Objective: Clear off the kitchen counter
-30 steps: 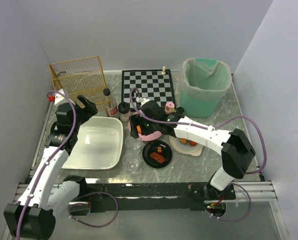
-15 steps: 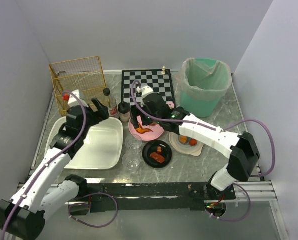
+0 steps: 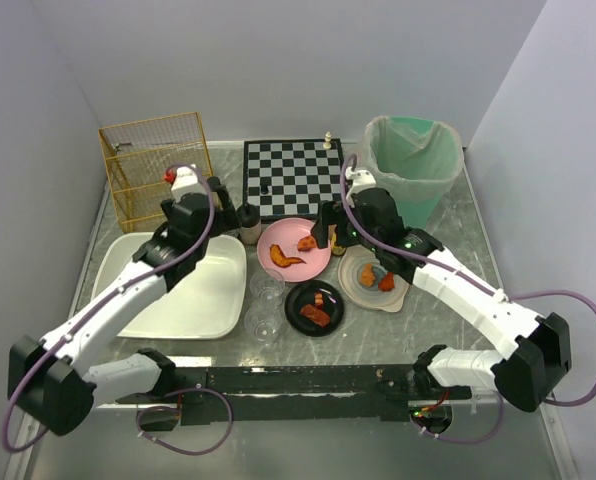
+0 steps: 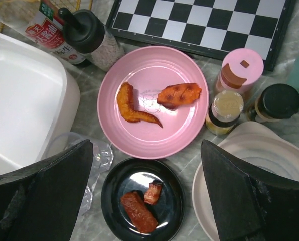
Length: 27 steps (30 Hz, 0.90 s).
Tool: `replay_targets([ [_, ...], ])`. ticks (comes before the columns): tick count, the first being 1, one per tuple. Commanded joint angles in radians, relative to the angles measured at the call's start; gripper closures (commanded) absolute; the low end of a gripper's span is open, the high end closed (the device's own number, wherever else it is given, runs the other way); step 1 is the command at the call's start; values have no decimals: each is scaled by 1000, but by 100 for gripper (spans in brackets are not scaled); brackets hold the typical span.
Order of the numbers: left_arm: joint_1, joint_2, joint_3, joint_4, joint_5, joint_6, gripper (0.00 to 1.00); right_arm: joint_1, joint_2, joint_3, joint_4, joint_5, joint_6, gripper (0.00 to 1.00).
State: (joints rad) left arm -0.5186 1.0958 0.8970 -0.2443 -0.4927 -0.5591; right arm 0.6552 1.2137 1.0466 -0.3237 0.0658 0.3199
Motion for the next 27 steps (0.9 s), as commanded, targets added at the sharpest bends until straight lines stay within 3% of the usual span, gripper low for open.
replay_targets([
  [1, -3, 96, 106, 59, -70, 59, 1, -19, -51, -31, 15, -21, -5, 6],
  [27, 42, 368, 102, 278, -148, 96, 1, -108, -121, -120, 28, -109, -13, 5],
])
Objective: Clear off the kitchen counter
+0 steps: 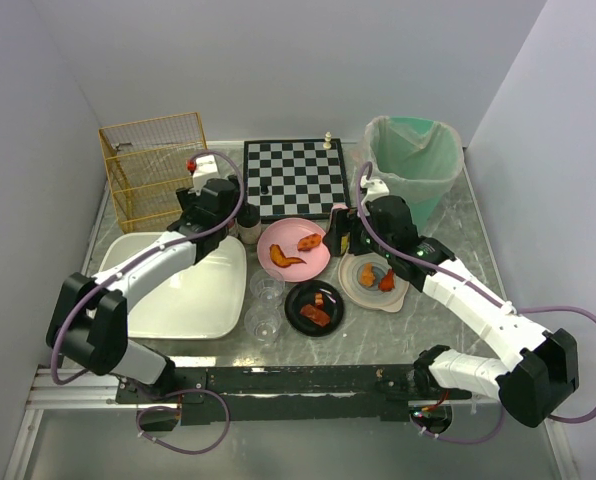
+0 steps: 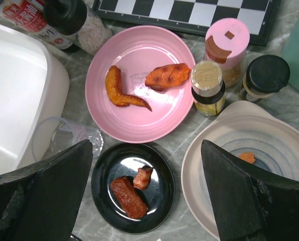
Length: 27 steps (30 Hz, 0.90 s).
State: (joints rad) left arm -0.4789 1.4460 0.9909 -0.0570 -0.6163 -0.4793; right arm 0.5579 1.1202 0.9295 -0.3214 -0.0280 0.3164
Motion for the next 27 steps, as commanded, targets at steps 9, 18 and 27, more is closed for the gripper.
replay_targets([
  [9, 2, 77, -5, 140, -71, 30, 4, -15, -23, -8, 25, -30, -5, 5],
  [18, 2, 125, -3, 151, -83, 21, 11, -18, -22, -3, 16, -32, -14, 5],
  [27, 2, 132, -28, 163, -99, 21, 15, -18, -14, -8, 19, -46, -5, 5],
])
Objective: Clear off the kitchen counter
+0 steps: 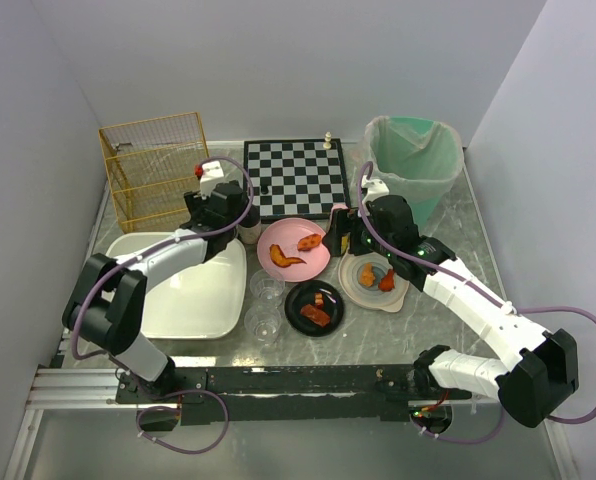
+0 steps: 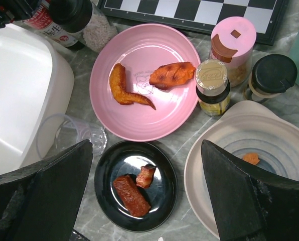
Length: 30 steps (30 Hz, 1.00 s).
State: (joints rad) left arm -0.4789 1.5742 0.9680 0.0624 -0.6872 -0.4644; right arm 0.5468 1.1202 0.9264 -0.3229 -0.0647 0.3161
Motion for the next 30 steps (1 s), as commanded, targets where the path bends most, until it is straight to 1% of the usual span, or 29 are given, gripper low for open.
replay_targets([
  [1, 2, 9, -3, 47, -32, 9, 16, -8, -13, -3, 21, -7, -8, 5],
  [5, 2, 26, -3, 65, -48, 20, 19, -8, -19, -4, 15, 2, -12, 5],
  [11, 3, 55, 0, 89, -57, 35, 28, -11, -26, -12, 10, 11, -12, 5],
  [15, 2, 69, -3, 94, -71, 44, 41, -13, -31, -21, 12, 11, -9, 5],
  [17, 2, 70, -6, 96, -75, 46, 51, -15, -33, -23, 13, 9, -9, 5],
  [20, 3, 67, -9, 100, -80, 50, 65, -15, -28, -23, 15, 8, -8, 5],
  [23, 2, 60, -5, 93, -84, 53, 84, -15, -28, -23, 15, 6, -6, 5],
  [24, 2, 53, -2, 85, -84, 55, 93, -15, -30, -24, 15, 6, -6, 5],
  [25, 2, 44, 8, 77, -83, 53, 99, -15, -30, -24, 13, 8, -8, 5],
  [28, 2, -8, 23, 51, -68, 58, 99, -16, -33, -27, 12, 11, -6, 5],
  [30, 2, -42, 47, 2, -55, 59, 99, -16, -36, -31, 12, 12, -5, 5],
])
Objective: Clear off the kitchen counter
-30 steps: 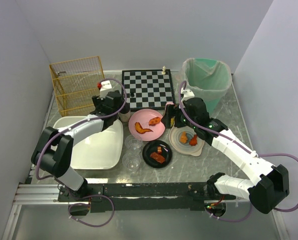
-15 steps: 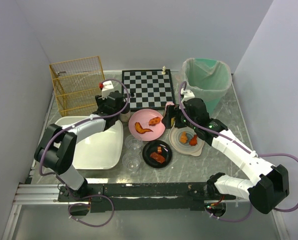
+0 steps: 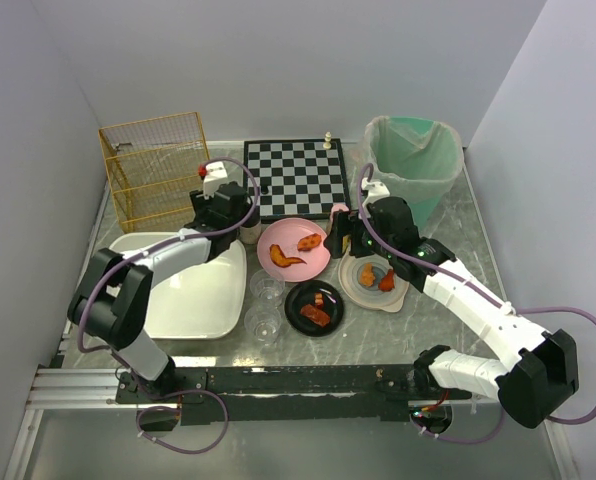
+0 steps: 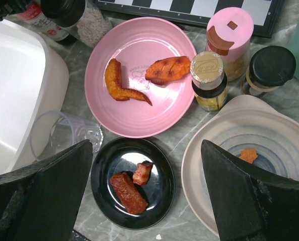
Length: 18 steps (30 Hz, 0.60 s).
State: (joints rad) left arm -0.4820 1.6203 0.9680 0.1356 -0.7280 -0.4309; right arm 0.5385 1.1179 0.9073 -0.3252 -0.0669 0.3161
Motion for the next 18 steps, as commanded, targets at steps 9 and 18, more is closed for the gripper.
replay_targets([
  [9, 52, -174, 257, -277, 21, 86, 99, -8, -38, -19, 18, 1, 0, 5],
  [18, 183, -177, 481, -241, 131, 190, 99, -8, -36, -27, 23, -4, 6, 5],
])
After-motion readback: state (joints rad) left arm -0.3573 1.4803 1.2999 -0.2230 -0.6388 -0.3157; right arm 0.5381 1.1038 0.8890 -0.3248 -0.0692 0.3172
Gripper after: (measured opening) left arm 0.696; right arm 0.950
